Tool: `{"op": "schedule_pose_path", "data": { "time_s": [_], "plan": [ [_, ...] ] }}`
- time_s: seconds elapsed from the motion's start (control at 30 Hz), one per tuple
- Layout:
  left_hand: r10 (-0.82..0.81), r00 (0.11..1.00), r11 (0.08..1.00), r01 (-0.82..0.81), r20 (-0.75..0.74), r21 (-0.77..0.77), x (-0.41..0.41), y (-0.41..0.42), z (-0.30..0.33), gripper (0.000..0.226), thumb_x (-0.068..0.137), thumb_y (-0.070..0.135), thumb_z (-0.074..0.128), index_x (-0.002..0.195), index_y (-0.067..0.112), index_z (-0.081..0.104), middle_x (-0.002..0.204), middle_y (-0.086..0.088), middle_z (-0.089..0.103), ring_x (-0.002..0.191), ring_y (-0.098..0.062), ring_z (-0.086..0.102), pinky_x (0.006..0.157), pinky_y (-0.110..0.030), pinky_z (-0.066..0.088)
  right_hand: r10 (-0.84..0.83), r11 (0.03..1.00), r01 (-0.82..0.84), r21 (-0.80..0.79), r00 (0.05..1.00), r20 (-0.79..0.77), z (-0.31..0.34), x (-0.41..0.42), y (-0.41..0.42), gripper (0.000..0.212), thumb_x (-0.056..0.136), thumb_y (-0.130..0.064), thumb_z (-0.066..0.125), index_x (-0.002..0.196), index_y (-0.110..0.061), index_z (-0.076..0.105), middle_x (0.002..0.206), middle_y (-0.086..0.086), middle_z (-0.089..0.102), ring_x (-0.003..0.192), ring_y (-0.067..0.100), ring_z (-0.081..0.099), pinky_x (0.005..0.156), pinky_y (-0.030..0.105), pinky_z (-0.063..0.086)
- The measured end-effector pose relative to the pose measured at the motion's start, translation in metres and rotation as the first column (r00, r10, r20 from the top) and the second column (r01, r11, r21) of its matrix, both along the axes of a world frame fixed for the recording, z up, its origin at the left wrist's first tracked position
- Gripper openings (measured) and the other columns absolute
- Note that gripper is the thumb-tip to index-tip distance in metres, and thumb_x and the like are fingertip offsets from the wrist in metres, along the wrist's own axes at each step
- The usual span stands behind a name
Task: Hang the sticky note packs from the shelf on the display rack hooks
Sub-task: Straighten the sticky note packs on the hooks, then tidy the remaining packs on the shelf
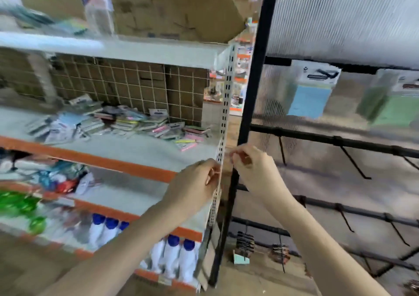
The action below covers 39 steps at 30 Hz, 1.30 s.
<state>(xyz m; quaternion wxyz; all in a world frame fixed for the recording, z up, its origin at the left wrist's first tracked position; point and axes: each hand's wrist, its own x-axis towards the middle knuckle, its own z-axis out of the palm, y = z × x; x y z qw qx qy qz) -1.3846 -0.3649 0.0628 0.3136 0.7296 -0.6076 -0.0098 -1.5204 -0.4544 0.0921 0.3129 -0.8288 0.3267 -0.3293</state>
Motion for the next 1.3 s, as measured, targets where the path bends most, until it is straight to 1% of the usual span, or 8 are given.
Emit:
{"op": "schedule_pose_path", "data": {
  "time_s": [0.17,0.3,0.4,0.53,0.7,0.8,1.0,1.3],
  "plan": [
    [0.197,0.98,0.98,-0.197,-0.019,0.011,0.086,0.063,-0.004,0.015,0.094,0.023,0.051,0.107,0.02,0.058,0.1,0.001,0.065,0.09,-0.021,0.062,0.073,-0.037,0.05,0.162,0.987,-0.162,-0.014,0.987,-0.016,-0.008,0.098,0.043,0.013,0.096,-0.019,0.051,0.091,-0.027,0.06,0.09,-0.007,0.066,0.083,0.013,0.063,0.075,0.037,0.054],
    [0.326,0.945,0.943,-0.325,-0.007,0.067,0.147,0.097,-0.013,0.016,0.095,0.026,0.051,0.107,0.02,0.06,0.1,0.003,0.067,0.088,-0.018,0.064,0.067,-0.031,0.049,0.223,0.975,-0.223,0.01,0.971,-0.085,-0.031,0.169,0.054,0.014,0.096,-0.02,0.049,0.089,-0.029,0.058,0.091,-0.008,0.065,0.086,0.012,0.061,0.075,0.032,0.051],
    [0.419,0.908,0.9,-0.418,0.014,0.121,0.186,0.113,-0.025,0.015,0.095,0.026,0.05,0.107,0.021,0.058,0.098,0.004,0.066,0.087,-0.018,0.063,0.058,-0.026,0.037,0.254,0.967,-0.253,0.025,0.957,-0.141,-0.05,0.215,0.056,0.015,0.096,-0.021,0.049,0.089,-0.03,0.058,0.088,-0.013,0.06,0.082,0.009,0.056,0.065,0.021,0.043],
    [0.516,0.857,0.845,-0.505,-0.019,0.179,0.229,0.121,-0.04,0.014,0.095,0.028,0.048,0.104,0.022,0.057,0.099,0.001,0.065,0.091,-0.019,0.062,0.071,-0.032,0.049,0.28,0.959,-0.282,0.021,0.934,-0.22,-0.067,0.271,0.058,0.015,0.094,-0.023,0.048,0.089,-0.032,0.059,0.086,-0.013,0.059,0.082,0.012,0.057,0.063,0.024,0.041],
    [0.564,0.825,0.809,-0.55,-0.01,0.208,0.285,0.115,-0.05,0.009,0.093,0.027,0.048,0.098,0.024,0.055,0.093,0.004,0.066,0.089,-0.019,0.062,0.071,-0.031,0.047,0.299,0.954,-0.291,0.07,0.927,-0.226,-0.075,0.337,0.054,0.016,0.092,-0.021,0.048,0.089,-0.029,0.062,0.095,-0.009,0.067,0.091,0.015,0.06,0.077,0.032,0.049],
    [0.576,0.817,0.801,-0.562,-0.014,0.208,0.332,0.101,-0.05,0.011,0.092,0.022,0.048,0.1,0.024,0.055,0.094,0.003,0.065,0.088,-0.02,0.062,0.07,-0.032,0.046,0.319,0.948,-0.309,0.08,0.928,-0.193,-0.078,0.387,0.043,0.016,0.092,-0.019,0.048,0.093,-0.021,0.064,0.096,-0.005,0.068,0.086,0.017,0.06,0.072,0.031,0.048],
    [0.581,0.812,0.786,-0.575,0.044,0.229,0.405,0.066,-0.047,0.02,0.094,0.022,0.044,0.112,0.021,0.054,0.109,-0.003,0.063,0.098,-0.026,0.06,0.075,-0.035,0.047,0.307,0.952,-0.297,0.079,0.917,-0.255,-0.084,0.476,0.026,0.017,0.093,-0.023,0.048,0.099,-0.016,0.063,0.104,0.001,0.065,0.096,0.022,0.06,0.082,0.036,0.049],
    [0.631,0.773,0.742,-0.624,0.057,0.244,0.49,0.056,-0.067,0.031,0.095,0.02,0.046,0.126,0.017,0.047,0.122,-0.007,0.054,0.113,-0.026,0.049,0.085,-0.036,0.045,0.329,0.942,-0.333,0.037,0.899,-0.289,-0.1,0.559,0.022,0.021,0.093,-0.02,0.049,0.109,-0.016,0.062,0.11,-0.002,0.063,0.104,0.018,0.056,0.083,0.027,0.041]
  ]
}}
